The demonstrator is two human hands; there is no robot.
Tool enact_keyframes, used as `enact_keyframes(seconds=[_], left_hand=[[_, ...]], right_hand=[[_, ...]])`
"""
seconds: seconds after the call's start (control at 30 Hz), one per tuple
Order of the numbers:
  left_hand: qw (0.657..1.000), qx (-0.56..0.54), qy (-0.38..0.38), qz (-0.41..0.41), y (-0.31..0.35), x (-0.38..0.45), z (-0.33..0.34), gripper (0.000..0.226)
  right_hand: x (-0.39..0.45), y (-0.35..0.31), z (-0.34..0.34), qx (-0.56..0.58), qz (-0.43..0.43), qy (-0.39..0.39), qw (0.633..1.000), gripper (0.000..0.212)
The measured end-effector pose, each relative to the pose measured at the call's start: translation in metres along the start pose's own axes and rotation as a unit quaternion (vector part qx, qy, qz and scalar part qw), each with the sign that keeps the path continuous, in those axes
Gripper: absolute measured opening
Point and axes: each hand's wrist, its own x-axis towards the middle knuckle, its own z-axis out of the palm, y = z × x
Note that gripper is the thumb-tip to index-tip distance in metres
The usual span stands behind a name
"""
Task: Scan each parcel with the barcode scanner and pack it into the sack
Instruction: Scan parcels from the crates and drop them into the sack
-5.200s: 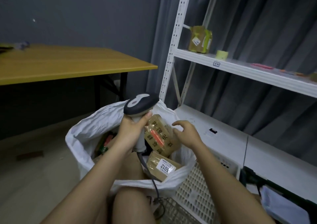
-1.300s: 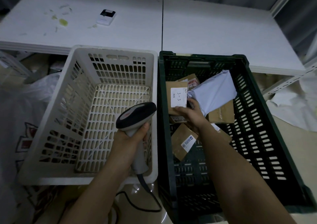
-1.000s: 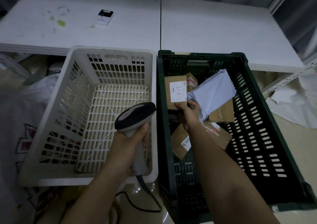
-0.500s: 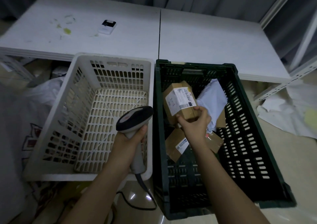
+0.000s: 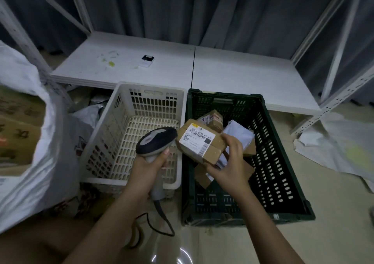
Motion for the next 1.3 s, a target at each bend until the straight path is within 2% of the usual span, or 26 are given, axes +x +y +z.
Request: enact_keyframes(seconds=[0.07,0.13,0.27,0.47,0.6,0.77,0.9,1.17,1.3], left_hand=[[1.0,0.0,-0.001,0.01,0.003,-0.013,-0.007,0.056],[1.0,0.002,-0.009,0.019,0.002,-0.023,-0.014,0.05],[1.0,0.014,-0.012,0.022,-0.002,-0.041,-0.025,0.038],[0.998,0.04,-0.036,0.043,0.0,-0.056,-0.04,0.04],[0.994,0.074,-0.056,0.065,-0.003,-0.06,-0.049,0.043],[0.98,0.17,-0.087,0.059,-0.015,-0.059,-0.055,0.057],[0.973,0.199,-0.105,0.049,-0.025,-0.064,-0.051,0.076],[0.979,0.174,-0.088,0.069,-0.027,-0.065,-0.047,0.064],[0.98,0.169,-0.076,0.075,-0.027,-0.062,-0.045,0.064]], right_hand=[[-0.012,-0.003,0.006,-0.037,0.018,-0.036,0.998,0.094],[-0.023,-0.003,0.013,-0.048,0.036,-0.052,0.997,0.098],[-0.041,-0.006,0.023,-0.046,0.05,-0.051,0.996,0.085],[-0.048,-0.016,0.029,-0.069,0.01,-0.027,0.997,0.07],[-0.05,-0.019,0.03,-0.08,-0.002,-0.026,0.996,0.07],[-0.049,-0.019,0.031,-0.094,0.003,-0.029,0.995,0.072],[-0.05,-0.019,0.031,-0.088,0.011,-0.023,0.996,0.076],[-0.05,-0.016,0.029,-0.094,0.009,-0.025,0.995,0.075],[-0.05,-0.016,0.029,-0.098,0.004,-0.021,0.995,0.074]])
